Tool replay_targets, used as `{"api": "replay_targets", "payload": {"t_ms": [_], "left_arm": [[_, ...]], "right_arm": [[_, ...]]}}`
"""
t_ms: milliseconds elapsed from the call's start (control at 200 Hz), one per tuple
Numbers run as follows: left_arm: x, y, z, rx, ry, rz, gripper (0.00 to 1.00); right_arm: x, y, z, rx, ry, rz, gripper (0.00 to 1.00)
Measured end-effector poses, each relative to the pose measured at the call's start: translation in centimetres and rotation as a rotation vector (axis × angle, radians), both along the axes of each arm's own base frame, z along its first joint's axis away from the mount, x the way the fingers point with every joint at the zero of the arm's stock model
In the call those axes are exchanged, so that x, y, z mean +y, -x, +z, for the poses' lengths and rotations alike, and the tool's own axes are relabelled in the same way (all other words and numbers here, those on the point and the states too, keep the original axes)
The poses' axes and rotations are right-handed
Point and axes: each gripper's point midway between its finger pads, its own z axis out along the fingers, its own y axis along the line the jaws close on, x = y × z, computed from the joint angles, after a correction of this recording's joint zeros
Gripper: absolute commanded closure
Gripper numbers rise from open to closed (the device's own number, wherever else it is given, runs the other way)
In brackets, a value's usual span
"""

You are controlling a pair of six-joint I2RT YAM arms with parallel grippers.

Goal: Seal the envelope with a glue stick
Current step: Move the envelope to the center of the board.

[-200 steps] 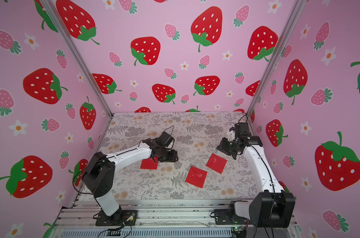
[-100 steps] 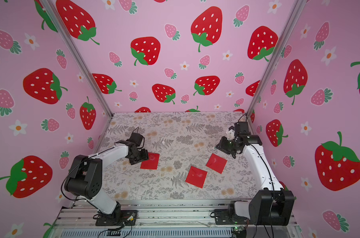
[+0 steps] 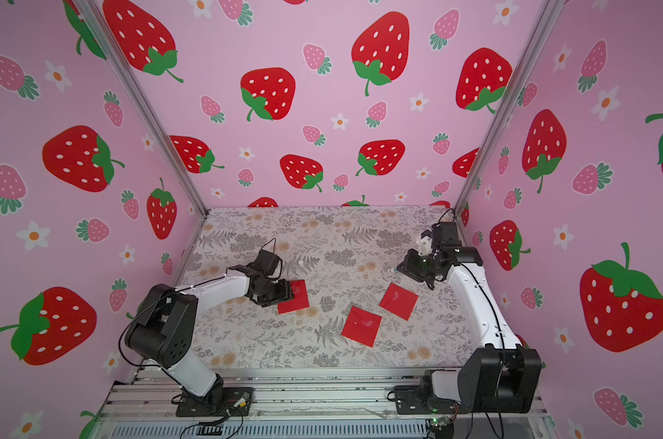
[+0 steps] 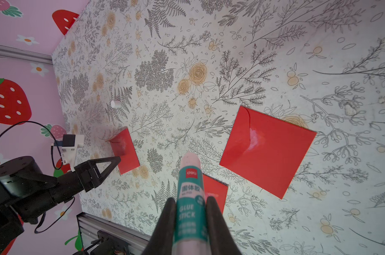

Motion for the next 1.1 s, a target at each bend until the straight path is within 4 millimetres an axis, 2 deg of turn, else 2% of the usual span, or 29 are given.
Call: {"api": "replay_targets", "payload": {"t_ms": [160, 245, 355, 450, 580, 690, 820, 951, 1101], "left_arm": [[-5.1, 1.4, 0.2, 0.003, 0.047, -0.108, 0.36], [-6.2, 1.8, 0.2, -0.004, 0.047, -0.142, 0.37], [-4.8, 1.9, 0.7, -0.029, -0.024, -0.154, 0.39], [-3.1, 1.3, 1.9, -0.079, -0.093, -0.165, 0.45], [-0.9, -1.0, 3.3, -0.145, -0.156, -0.171, 0.48], [0.1, -3.0, 3.1, -0.155, -0.175, -0.186, 0.50], [-0.1, -4.4, 1.5, -0.129, -0.177, -0.238, 0.56], [-0.5, -4.0, 0.0, -0.094, -0.177, -0.291, 0.62], [-0.7, -3.8, 0.0, -0.097, -0.173, -0.314, 0.68]], "right_arm": [[0.1, -0.1, 0.0, 0.005, -0.008, 0.000, 1.00], [0.1, -0.2, 0.2, 0.001, -0.010, 0.000, 1.00], [0.1, -0.3, 0.3, -0.003, -0.010, 0.000, 1.00], [0.2, -0.3, 0.3, -0.001, -0.011, 0.000, 1.00], [0.2, -0.4, 0.0, 0.009, -0.015, 0.002, 1.00], [0.3, -0.4, -0.1, 0.013, -0.017, 0.003, 1.00], [0.3, -0.6, 0.2, 0.006, -0.017, 0.003, 1.00], [0.3, -0.9, 0.7, -0.009, -0.017, 0.003, 1.00], [0.3, -0.9, 0.8, -0.009, -0.017, 0.003, 1.00]]}}
